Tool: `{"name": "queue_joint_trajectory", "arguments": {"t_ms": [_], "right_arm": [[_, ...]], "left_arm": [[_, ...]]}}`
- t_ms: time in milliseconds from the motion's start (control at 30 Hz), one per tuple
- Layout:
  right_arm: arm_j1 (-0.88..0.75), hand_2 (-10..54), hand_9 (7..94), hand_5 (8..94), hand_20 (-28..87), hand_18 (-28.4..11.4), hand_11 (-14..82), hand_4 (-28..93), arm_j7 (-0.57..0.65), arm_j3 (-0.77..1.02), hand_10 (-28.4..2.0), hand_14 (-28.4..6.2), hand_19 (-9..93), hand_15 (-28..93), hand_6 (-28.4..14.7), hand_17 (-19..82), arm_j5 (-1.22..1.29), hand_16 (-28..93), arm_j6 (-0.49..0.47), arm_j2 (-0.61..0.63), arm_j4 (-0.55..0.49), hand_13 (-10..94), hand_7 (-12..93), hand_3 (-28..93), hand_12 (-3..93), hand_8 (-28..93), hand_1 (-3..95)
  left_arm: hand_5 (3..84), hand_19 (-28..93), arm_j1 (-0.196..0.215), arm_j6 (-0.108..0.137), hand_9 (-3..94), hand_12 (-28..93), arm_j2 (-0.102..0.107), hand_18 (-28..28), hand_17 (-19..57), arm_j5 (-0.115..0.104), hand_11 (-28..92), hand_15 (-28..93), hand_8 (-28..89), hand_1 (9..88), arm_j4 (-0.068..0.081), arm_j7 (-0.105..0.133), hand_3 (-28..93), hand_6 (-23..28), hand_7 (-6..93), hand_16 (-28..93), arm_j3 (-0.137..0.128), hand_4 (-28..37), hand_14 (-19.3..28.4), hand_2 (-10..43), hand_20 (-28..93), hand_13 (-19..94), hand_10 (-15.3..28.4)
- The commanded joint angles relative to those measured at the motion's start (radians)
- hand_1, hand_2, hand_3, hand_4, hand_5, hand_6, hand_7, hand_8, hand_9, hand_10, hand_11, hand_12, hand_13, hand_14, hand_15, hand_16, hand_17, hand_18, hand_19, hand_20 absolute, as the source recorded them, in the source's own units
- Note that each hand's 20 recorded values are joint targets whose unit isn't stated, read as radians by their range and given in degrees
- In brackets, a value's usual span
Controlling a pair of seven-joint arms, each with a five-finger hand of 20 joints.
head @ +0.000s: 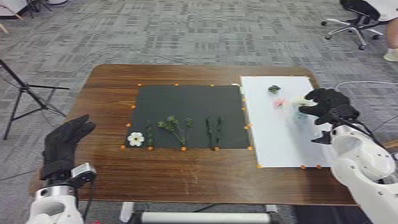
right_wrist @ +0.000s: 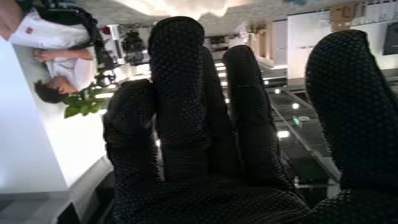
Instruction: Arrange flowers
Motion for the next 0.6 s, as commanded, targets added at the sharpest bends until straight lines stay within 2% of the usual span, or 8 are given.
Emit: {"name": "queue_joint_trajectory", "arguments": {"t_ms": [33,400,533,600], "right_arm": [[-0.004,-9.5,60.9,57.7,53,-19.1,10.5,-13,0.004,-0.015,-14.0,-10.7,76,46,-2.0,39,-0.013,30,-0.031,-0.022,0.004,72,16,66,17.1,-7,37.3],[-0.018,-9.5,64.2,59.6,53,-19.2,12.4,-14,0.007,-0.046,-13.7,-10.3,77,47,-1.6,39,-0.046,30,-0.073,-0.046,0.034,72,17,65,17.8,-7,39.8],[-0.011,-9.5,65.3,60.1,53,-18.3,13.2,-15,0.018,-0.056,-13.4,-9.4,77,47,-1.2,41,-0.067,30,-0.063,-0.056,0.062,73,18,66,17.8,-7,44.3],[-0.01,-9.5,67.2,61.5,53,-17.8,14.1,-18,0.02,-0.061,-13.1,-8.8,77,47,-0.9,42,-0.074,30,-0.042,-0.056,0.073,75,20,65,17.7,0,50.7]], "left_arm": [[53.9,7,0.01,0.006,55.6,15,-0.014,11.3,11.2,0.004,22,18,-8,22.8,-0.009,0.008,72,1.2,16.6,3,0.005,-28.3,17.2,9.8,21,46,14.4],[53.9,7,0.006,0.002,55.6,15,-0.017,11.4,11.2,0.001,22,18,-8,22.9,-0.004,0.01,71,1.2,16.6,2,0.009,-28.3,17.2,9.5,21,46,14.3],[53.9,7,0.002,-0.002,55.6,15,-0.017,11.4,11.2,0.002,22,18,-8,22.8,-0.002,0.008,72,1.2,16.6,3,0.011,-28.3,17.2,9.4,21,46,14.3],[53.9,7,0.0,-0.002,55.5,15,-0.016,11.4,11.2,0.005,22,18,-8,22.8,-0.002,0.006,71,1.2,16.6,3,0.012,-28.3,17.2,9.4,21,46,14.3]]}}
